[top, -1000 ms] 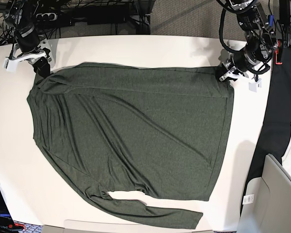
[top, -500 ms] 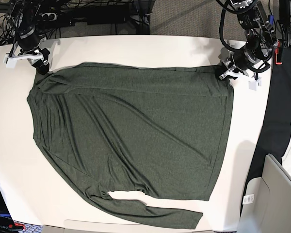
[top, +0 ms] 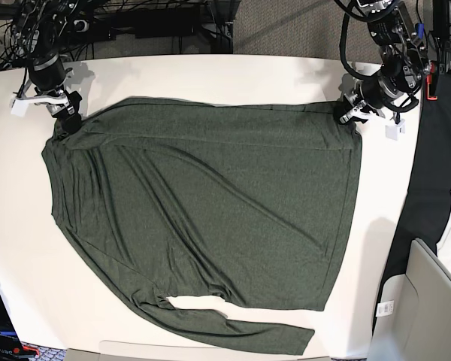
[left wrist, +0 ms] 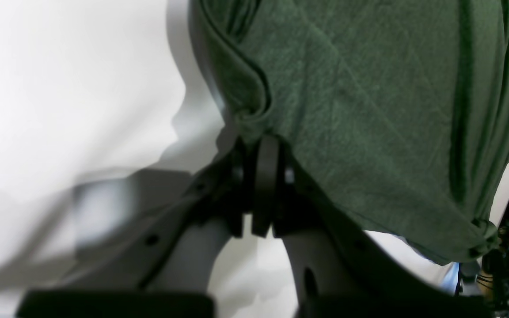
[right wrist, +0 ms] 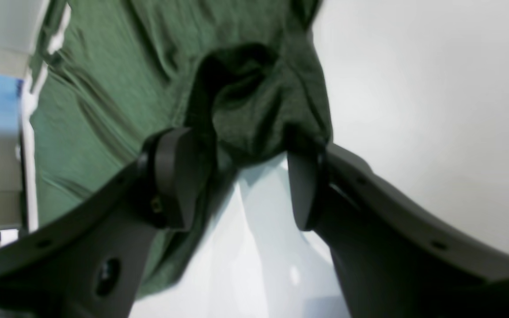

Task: Fold the T-shirt properly
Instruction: 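Lift the shoulder edge with both grippers and drag it away from the hem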

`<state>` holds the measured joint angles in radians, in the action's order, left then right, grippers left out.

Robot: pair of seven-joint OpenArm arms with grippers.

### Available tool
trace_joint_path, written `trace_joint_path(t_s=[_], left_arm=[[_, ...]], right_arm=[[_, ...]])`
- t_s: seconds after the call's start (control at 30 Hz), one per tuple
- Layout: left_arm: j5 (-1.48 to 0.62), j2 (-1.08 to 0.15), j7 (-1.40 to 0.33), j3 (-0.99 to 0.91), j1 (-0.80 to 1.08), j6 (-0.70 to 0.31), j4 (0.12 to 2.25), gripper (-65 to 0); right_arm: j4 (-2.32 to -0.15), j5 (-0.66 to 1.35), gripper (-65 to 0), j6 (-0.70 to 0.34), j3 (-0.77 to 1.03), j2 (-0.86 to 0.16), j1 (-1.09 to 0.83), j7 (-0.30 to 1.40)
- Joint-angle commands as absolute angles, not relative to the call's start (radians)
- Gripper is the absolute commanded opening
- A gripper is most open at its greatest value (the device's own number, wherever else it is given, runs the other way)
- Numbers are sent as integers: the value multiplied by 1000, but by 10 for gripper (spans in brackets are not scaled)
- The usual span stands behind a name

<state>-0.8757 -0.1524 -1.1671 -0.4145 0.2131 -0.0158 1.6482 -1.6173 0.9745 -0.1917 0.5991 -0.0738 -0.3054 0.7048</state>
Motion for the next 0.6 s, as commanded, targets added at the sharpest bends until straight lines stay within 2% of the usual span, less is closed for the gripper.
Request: trace_joint_path(t_s=[0.0,0.23,0.3,0.33,0.4,0.47,0.5,0.57], left_arm=[[-854,-160,-1193,-418,217,-4,1655,-649],[-854,-160,-1193,-418,217,-4,1655,-649],[-854,-160,-1193,-418,217,-4,1655,-649],[-854,-162,-1193,-418,217,-4,1655,-649],[-854,-162,-1193,-418,217,-4,1655,-649],[-854,-163,-1193,-418,217,-4,1655,-649],[-854,-163,-1193,-418,217,-4,1656,-649],[-854,-163,-1193,-418,225,-4,1659,-649]], right_arm=[[-1601,954,-308,-174,601,-76,-297,728],[-1532,954,-311,-176,599,-71,-252,730],[-1535,954,-334,-179,599,-58,-252,731],[-1537,954,-366,-180,599,-56,-252,731],[-1534,954,-478,-182,599,-54,-252,743],[-1532,954,-622,-182,599,-54,-252,763],[-1532,954,-650,-182,599,-53,-252,776],[-1535,954,-644,-182,602,-53,-257,789]])
